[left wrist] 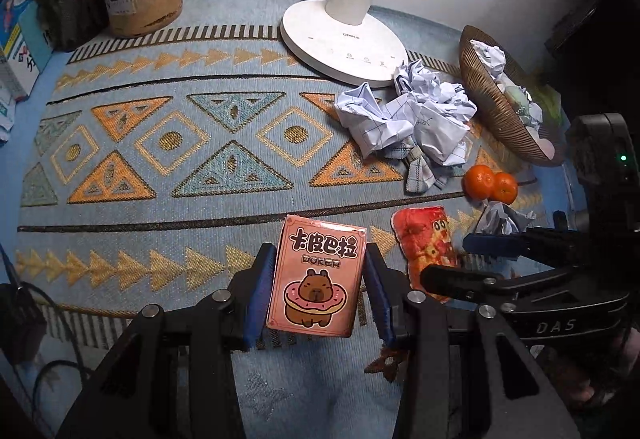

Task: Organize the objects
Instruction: 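Grasp the pink capybara snack box with the left tool while the right tool grasps the orange snack bag, then carry the snack box and snack bag over the bowl and open both tools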

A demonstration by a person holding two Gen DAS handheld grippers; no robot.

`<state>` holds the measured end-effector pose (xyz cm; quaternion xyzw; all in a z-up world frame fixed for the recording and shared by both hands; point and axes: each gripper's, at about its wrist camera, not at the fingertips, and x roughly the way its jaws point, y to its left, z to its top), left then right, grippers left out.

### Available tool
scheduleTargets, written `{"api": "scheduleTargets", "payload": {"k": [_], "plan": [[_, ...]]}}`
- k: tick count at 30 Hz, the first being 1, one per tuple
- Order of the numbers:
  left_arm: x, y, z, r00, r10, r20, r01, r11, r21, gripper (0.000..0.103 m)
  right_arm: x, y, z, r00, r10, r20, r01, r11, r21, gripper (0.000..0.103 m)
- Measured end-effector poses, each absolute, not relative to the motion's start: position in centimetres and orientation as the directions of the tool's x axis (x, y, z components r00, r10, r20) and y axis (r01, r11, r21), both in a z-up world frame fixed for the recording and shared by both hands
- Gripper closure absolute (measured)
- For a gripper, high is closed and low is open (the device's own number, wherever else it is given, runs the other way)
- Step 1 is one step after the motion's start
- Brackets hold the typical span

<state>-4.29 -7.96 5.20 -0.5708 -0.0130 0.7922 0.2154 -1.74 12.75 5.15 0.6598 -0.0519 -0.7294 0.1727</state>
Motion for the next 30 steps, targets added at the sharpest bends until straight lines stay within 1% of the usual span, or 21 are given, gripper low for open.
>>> {"api": "scheduleTargets", "payload": {"k": [1, 3, 5, 7, 8, 9, 11, 12, 13, 15, 18, 21, 25, 28, 30], "plan": [[-4.1, -8.2, 5.4, -0.263, 0.355, -0.897, -0.319, -0.909, -0.266, 0.062, -1.9, 12.1, 4.8, -0.058, -0.310, -0.949, 0.184, -0.938, 0.295, 0.027], [-3.5, -8.9, 5.8, -0.274, 0.349, -0.896, -0.300, -0.916, -0.265, 0.062, -1.9, 11.0, 4.5, -0.055, -0.279, -0.959, 0.204, -0.943, 0.263, 0.027], [-2.7, -9.2, 6.2, -0.286, 0.319, -0.903, -0.292, -0.927, -0.235, 0.062, -1.6, 9.6, 4.4, -0.093, -0.209, -0.973, 0.252, -0.951, 0.181, 0.028], [-1.8, -9.6, 7.0, -0.296, 0.337, -0.894, -0.292, -0.923, -0.251, 0.062, -1.3, 8.2, 3.9, -0.127, -0.122, -0.984, 0.300, -0.951, 0.079, 0.037], [-1.4, -9.7, 7.4, -0.300, 0.353, -0.886, -0.285, -0.920, -0.270, 0.062, -1.1, 7.8, 3.5, -0.137, -0.090, -0.986, 0.319, -0.947, 0.042, 0.046], [-1.0, -10.0, 7.9, -0.305, 0.366, -0.879, -0.277, -0.917, -0.286, 0.062, -0.9, 7.4, 3.4, -0.167, -0.060, -0.984, 0.334, -0.942, 0.001, 0.048], [-0.3, -10.2, 8.7, -0.325, 0.364, -0.873, -0.262, -0.921, -0.286, 0.062, -0.6, 6.9, 3.5, -0.205, -0.052, -0.977, 0.364, -0.931, -0.027, 0.053], [-0.1, -10.3, 9.1, -0.333, 0.356, -0.873, -0.259, -0.925, -0.279, 0.062, -0.5, 6.7, 3.6, -0.215, -0.051, -0.975, 0.377, -0.926, -0.035, 0.060], [0.1, -10.3, 9.3, -0.340, 0.350, -0.873, -0.255, -0.928, -0.273, 0.062, -0.4, 6.5, 3.7, -0.215, -0.059, -0.975, 0.392, -0.919, -0.031, 0.064], [0.4, -10.0, 9.9, -0.353, 0.344, -0.870, -0.249, -0.931, -0.267, 0.062, -0.1, 6.3, 3.9, -0.204, -0.088, -0.975, 0.423, -0.906, -0.007, 0.067], [0.7, -8.5, 10.8, -0.363, 0.352, -0.862, -0.271, -0.926, -0.264, 0.062, 0.5, 7.2, 4.6, -0.112, -0.259, -0.959, 0.449, -0.874, 0.184, 0.070], [0.5, -5.7, 11.4, -0.355, 0.366, -0.860, -0.310, -0.914, -0.261, 0.062, 1.0, 8.8, 6.0, -0.075, -0.355, -0.932, 0.468, -0.837, 0.282, 0.070], [-0.4, -0.9, 12.8, -0.347, 0.400, -0.848, -0.381, -0.887, -0.262, 0.062, 1.1, 12.5, 9.4, -0.126, -0.405, -0.905, 0.457, -0.834, 0.310, 0.070], [-1.4, 3.2, 14.1, -0.341, 0.435, -0.833, -0.445, -0.855, -0.264, 0.062, 1.1, 16.3, 11.8, -0.181, -0.423, -0.888, 0.395, -0.858, 0.328, 0.070], [-2.2, 6.0, 14.8, -0.337, 0.455, -0.825, -0.488, -0.833, -0.260, 0.062, 0.1, 19.8, 13.1, -0.224, -0.405, -0.886, 0.337, -0.886, 0.320, 0.070]]}}
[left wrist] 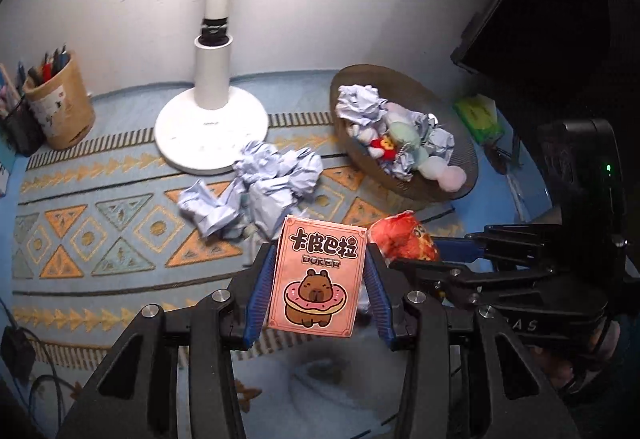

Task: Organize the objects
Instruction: 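Carry the snack box and snack bag over the bowl and open both tools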

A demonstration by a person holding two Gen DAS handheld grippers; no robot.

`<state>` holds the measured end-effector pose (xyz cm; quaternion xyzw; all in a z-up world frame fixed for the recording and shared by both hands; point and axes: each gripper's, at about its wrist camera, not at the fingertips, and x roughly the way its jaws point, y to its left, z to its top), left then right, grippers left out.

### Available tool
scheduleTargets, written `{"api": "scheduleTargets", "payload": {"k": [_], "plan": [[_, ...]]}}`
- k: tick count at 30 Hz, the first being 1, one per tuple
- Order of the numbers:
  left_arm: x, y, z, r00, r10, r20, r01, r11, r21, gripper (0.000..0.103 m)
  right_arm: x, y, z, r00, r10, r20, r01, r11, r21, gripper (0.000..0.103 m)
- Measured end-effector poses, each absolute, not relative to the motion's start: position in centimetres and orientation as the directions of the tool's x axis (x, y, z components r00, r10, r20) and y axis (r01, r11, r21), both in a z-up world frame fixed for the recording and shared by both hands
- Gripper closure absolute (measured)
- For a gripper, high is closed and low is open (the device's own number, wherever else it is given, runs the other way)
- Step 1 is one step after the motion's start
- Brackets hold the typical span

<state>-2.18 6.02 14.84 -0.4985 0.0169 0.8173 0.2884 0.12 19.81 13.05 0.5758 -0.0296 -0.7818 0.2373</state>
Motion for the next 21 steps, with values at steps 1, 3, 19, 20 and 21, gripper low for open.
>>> {"api": "scheduleTargets", "payload": {"k": [1, 3, 19, 20, 21], "plan": [[-2.6, 7.5, 15.2, -0.335, 0.462, -0.821, -0.508, -0.823, -0.255, 0.062, -0.4, 21.7, 13.7, -0.246, -0.395, -0.885, 0.304, -0.899, 0.317, 0.070], [-3.4, 10.2, 15.7, -0.333, 0.476, -0.814, -0.543, -0.802, -0.248, 0.062, -1.6, 25.4, 15.0, -0.291, -0.386, -0.875, 0.232, -0.916, 0.327, 0.070], [-10.3, 25.3, 13.3, -0.253, 0.508, -0.824, -0.641, -0.726, -0.250, 0.062, -10.1, 44.2, 17.2, -0.451, -0.294, -0.842, -0.118, -0.916, 0.383, 0.069], [-10.6, 25.7, 13.1, -0.249, 0.506, -0.826, -0.643, -0.724, -0.250, 0.062, -10.6, 44.2, 17.0, -0.446, -0.300, -0.843, -0.116, -0.915, 0.386, 0.069], [-10.7, 26.0, 12.9, -0.246, 0.503, -0.828, -0.644, -0.723, -0.248, 0.062, -11.1, 44.2, 16.8, -0.442, -0.305, -0.844, -0.110, -0.915, 0.388, 0.069]]}}
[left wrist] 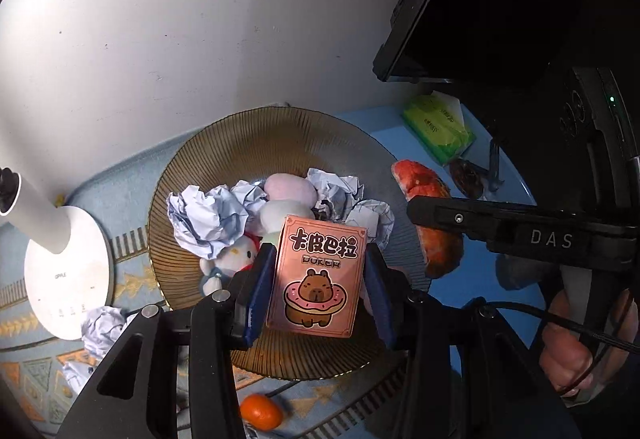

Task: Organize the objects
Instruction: 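Carry the snack box and snack bag over the bowl and open both tools, then move both tools back over the crumpled paper on the rug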

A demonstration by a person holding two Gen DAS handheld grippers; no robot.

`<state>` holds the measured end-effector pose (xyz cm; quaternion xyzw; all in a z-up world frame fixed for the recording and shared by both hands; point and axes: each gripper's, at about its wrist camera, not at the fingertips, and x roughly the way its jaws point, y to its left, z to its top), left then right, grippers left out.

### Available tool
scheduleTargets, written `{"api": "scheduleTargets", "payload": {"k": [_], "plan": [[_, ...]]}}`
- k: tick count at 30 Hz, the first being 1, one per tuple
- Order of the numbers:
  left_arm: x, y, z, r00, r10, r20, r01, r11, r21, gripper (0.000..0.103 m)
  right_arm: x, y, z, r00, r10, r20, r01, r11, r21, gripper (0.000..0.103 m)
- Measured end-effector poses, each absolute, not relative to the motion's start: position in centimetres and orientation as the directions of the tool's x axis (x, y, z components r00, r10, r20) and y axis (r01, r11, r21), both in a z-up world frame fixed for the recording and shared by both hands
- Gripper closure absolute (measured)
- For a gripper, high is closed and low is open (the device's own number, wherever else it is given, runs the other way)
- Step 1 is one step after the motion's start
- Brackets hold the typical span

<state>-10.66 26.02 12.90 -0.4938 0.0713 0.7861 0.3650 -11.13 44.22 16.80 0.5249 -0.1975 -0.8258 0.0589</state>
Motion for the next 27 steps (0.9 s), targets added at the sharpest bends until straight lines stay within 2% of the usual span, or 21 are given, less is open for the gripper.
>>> {"api": "scheduleTargets", "payload": {"k": [2, 5, 6, 17, 24, 25, 27], "plan": [[-11.0, 26.6, 12.5, -0.241, 0.495, -0.835, -0.643, -0.726, -0.244, 0.060, -12.2, 44.0, 16.5, -0.437, -0.304, -0.847, -0.097, -0.920, 0.380, 0.069], [-11.6, 26.8, 11.8, -0.224, 0.491, -0.842, -0.618, -0.740, -0.268, 0.034, -13.6, 43.7, 15.7, -0.419, -0.310, -0.853, -0.086, -0.922, 0.377, 0.067], [-11.7, 26.6, 11.8, -0.222, 0.497, -0.839, -0.607, -0.744, -0.280, 0.032, -14.1, 43.7, 15.4, -0.410, -0.321, -0.854, -0.086, -0.919, 0.386, 0.066], [-9.3, 20.0, 13.0, -0.267, 0.482, -0.834, -0.486, -0.815, -0.316, 0.031, -12.2, 45.0, 16.2, -0.441, -0.360, -0.822, -0.095, -0.892, 0.442, 0.066], [-7.3, 12.8, 15.3, -0.366, 0.455, -0.812, -0.343, -0.877, -0.336, 0.031, -9.5, 42.0, 18.0, -0.440, -0.394, -0.807, 0.002, -0.899, 0.438, 0.066], [-6.9, 11.9, 15.7, -0.387, 0.432, -0.815, -0.329, -0.890, -0.315, 0.031, -9.1, 41.4, 18.1, -0.436, -0.401, -0.806, 0.017, -0.899, 0.438, 0.066], [-6.0, 10.3, 16.3, -0.433, 0.364, -0.825, -0.300, -0.921, -0.249, 0.017, -8.3, 40.0, 18.1, -0.421, -0.417, -0.806, 0.048, -0.897, 0.439, 0.065]]}}
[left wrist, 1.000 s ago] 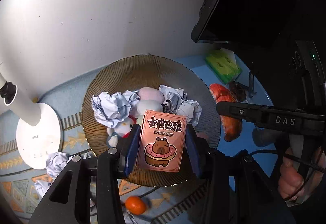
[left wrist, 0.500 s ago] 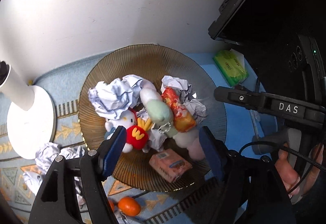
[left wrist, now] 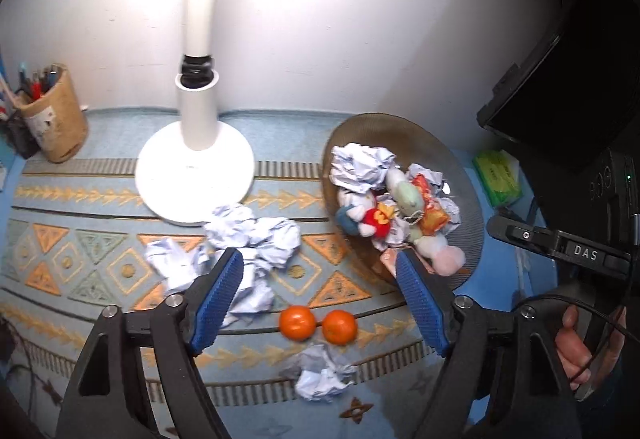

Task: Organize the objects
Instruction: 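Move both tools back over the crumpled paper on the rug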

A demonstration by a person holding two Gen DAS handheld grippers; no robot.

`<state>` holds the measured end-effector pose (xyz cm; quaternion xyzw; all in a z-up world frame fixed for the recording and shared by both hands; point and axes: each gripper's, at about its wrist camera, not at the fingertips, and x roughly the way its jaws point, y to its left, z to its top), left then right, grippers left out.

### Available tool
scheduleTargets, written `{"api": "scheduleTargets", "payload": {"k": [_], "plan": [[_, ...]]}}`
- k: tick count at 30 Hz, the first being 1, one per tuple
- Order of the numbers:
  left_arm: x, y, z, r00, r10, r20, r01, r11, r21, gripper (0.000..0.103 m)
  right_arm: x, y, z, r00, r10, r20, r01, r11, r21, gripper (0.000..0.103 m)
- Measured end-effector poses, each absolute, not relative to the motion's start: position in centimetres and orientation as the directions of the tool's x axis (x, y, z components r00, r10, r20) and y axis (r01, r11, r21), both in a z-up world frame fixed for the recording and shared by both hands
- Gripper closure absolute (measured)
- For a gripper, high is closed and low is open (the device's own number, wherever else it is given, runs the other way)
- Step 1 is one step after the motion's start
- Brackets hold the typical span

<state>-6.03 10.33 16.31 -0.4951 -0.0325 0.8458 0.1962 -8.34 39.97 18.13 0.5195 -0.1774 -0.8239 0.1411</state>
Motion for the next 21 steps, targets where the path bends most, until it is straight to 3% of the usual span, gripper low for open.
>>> {"api": "scheduleTargets", "payload": {"k": [10, 17, 21], "plan": [[-3.9, 1.6, 15.1, -0.459, 0.310, -0.832, -0.153, -0.951, -0.270, 0.014, -5.0, 33.0, 16.5, -0.304, -0.478, -0.824, 0.155, -0.878, 0.453, 0.060], [-3.8, -0.9, 13.1, -0.425, 0.292, -0.857, -0.138, -0.956, -0.257, 0.014, -3.0, 29.0, 15.5, -0.249, -0.497, -0.831, 0.211, -0.866, 0.454, 0.041], [-4.4, -1.2, 11.5, -0.393, 0.290, -0.873, -0.159, -0.956, -0.246, 0.014, -1.7, 27.4, 14.2, -0.214, -0.484, -0.848, 0.210, -0.871, 0.444, 0.040]]}}
